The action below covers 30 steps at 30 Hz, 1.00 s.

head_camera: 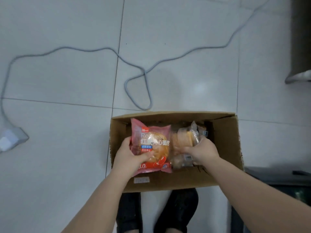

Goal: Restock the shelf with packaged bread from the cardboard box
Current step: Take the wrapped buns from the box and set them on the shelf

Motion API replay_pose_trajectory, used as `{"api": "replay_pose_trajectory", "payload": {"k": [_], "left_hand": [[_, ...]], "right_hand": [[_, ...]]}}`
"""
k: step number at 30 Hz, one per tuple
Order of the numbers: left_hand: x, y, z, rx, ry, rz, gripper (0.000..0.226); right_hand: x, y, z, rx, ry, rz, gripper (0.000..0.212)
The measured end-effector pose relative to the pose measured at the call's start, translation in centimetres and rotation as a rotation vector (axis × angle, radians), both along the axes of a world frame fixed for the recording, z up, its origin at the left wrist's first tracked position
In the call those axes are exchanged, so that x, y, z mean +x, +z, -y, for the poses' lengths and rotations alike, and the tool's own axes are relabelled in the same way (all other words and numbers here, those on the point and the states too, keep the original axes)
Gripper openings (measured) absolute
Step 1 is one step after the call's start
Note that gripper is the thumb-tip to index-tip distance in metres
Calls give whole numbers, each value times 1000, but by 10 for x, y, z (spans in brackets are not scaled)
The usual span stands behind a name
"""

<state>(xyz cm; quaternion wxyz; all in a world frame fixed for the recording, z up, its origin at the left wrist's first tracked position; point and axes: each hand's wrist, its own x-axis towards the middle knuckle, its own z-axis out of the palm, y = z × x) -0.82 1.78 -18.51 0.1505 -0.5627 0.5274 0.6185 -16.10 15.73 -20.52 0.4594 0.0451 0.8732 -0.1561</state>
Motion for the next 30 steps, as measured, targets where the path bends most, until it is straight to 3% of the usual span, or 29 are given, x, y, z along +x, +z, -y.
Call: {"api": "replay_pose_trajectory", "payload": {"k": [4,8,11,16,19,22,26,30], "left_hand": [[-31,107,24,-33,85,-119,75],[-68,253,46,-90,118,-262,73],[-95,372,57,-149,104,-396,69],[-134,557,57,-178,51,-652,68],[-153,647,51,-189,-56,-814,70],[-168,723,35,-175,-174,-1004,64],[-177,808,-1,-50,-346,-1228,54],[-171,864,-51,139,-496,-1370,48]], "right_hand": [[-27,122,6,-182,-183,-77,51],[-49,274,4,-443,-419,-119,63],[-68,395,0,-616,-505,-156,53],[-100,594,-19,-844,-548,-354,20],[-102,698,-37,-980,-587,-510,19],[-85,783,-61,-1115,-615,-652,24],[-43,870,-98,-1237,-664,-827,74],[18,927,-150,-1354,-713,-1033,55]]}}
